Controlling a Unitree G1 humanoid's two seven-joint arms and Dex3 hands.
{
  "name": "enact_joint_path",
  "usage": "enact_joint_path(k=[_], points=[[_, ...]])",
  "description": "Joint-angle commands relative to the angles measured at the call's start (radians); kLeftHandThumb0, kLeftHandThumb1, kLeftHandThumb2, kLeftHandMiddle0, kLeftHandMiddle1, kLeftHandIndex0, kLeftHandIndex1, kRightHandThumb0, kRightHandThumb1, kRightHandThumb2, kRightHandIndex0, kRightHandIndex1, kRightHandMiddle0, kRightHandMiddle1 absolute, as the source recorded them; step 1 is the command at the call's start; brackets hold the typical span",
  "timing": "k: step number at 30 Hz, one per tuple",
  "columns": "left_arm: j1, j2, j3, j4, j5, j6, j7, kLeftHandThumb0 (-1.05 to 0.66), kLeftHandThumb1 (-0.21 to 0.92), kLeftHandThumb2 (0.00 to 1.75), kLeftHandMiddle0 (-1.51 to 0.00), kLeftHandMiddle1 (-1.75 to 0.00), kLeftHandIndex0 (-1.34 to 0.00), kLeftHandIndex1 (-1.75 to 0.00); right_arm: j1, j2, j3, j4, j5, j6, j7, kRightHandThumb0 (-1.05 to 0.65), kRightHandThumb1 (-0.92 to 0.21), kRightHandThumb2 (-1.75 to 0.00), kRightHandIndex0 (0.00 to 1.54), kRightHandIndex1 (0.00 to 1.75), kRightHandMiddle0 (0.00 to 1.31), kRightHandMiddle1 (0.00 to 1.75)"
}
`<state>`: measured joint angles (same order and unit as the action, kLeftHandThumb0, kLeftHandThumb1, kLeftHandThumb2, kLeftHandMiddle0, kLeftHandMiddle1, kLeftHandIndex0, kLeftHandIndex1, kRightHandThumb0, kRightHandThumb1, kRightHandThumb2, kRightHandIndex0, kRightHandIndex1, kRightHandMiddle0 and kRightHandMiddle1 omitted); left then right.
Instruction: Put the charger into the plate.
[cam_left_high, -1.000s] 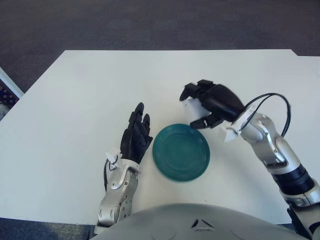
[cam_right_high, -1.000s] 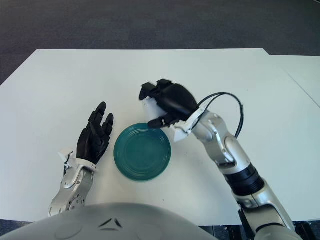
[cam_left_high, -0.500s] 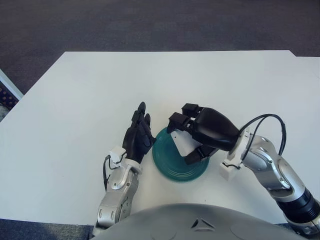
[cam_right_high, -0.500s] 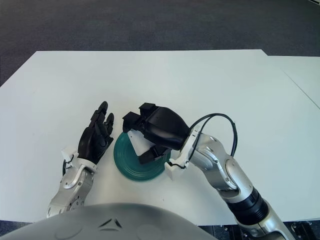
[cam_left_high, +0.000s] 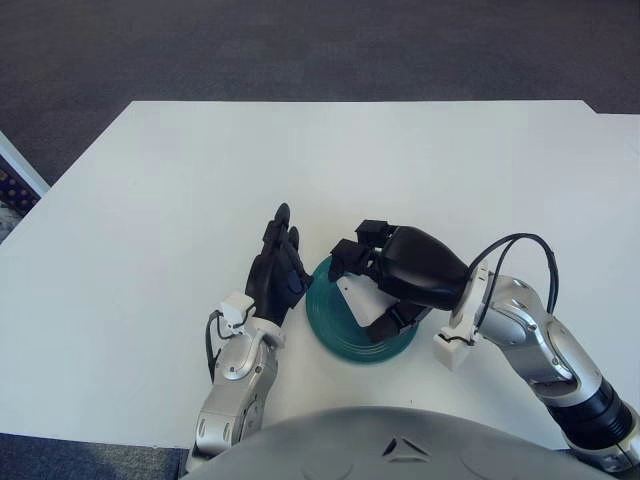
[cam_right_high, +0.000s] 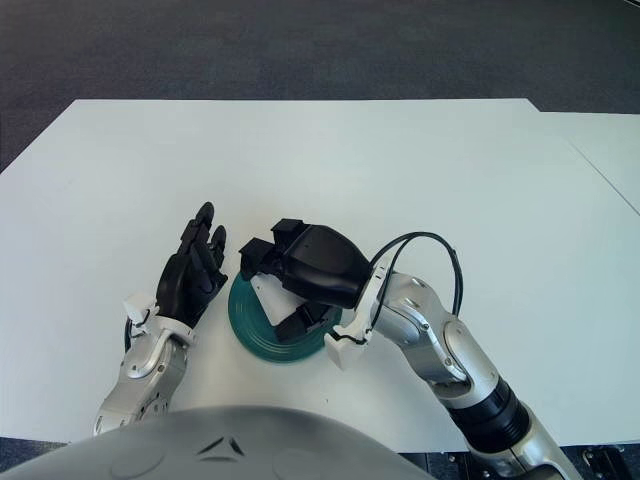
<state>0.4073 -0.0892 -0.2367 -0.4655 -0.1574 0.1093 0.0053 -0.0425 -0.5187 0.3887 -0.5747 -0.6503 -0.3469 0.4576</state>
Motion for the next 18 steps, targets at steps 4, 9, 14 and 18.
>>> enact_joint_path(k=[4, 9, 14, 18], points=[[0.004, 0.001, -0.003, -0.012, 0.007, 0.01, 0.005, -1.05, 0.92, 1.05, 0.0, 0.0, 0.0, 0.0, -0.029, -0.007, 0.005, 0.026, 0.008, -0.021, 0.034, -0.44, -0.44, -1.16, 1.01, 1.75, 0.52, 1.75], [0.0, 0.002, -0.001, -0.013, 0.003, 0.021, 0.003, -1.05, 0.92, 1.03, 0.0, 0.0, 0.0, 0.0, -0.032, -0.004, 0.009, 0.043, -0.011, -0.048, 0.024, -0.44, -0.44, -1.16, 1.02, 1.75, 0.52, 1.75], [-0.002, -0.004, 0.0, -0.011, -0.002, 0.021, 0.003, -1.05, 0.92, 1.02, 0.0, 0.0, 0.0, 0.0, -0.033, -0.002, 0.011, 0.05, -0.015, -0.062, 0.027, -0.44, -0.45, -1.16, 1.03, 1.75, 0.51, 1.75], [-0.006, -0.007, -0.002, -0.005, 0.001, 0.013, 0.003, -1.05, 0.92, 1.02, 0.0, 0.0, 0.0, 0.0, -0.032, 0.0, 0.013, 0.049, -0.01, -0.068, 0.031, -0.44, -0.45, -1.16, 1.03, 1.75, 0.51, 1.75]])
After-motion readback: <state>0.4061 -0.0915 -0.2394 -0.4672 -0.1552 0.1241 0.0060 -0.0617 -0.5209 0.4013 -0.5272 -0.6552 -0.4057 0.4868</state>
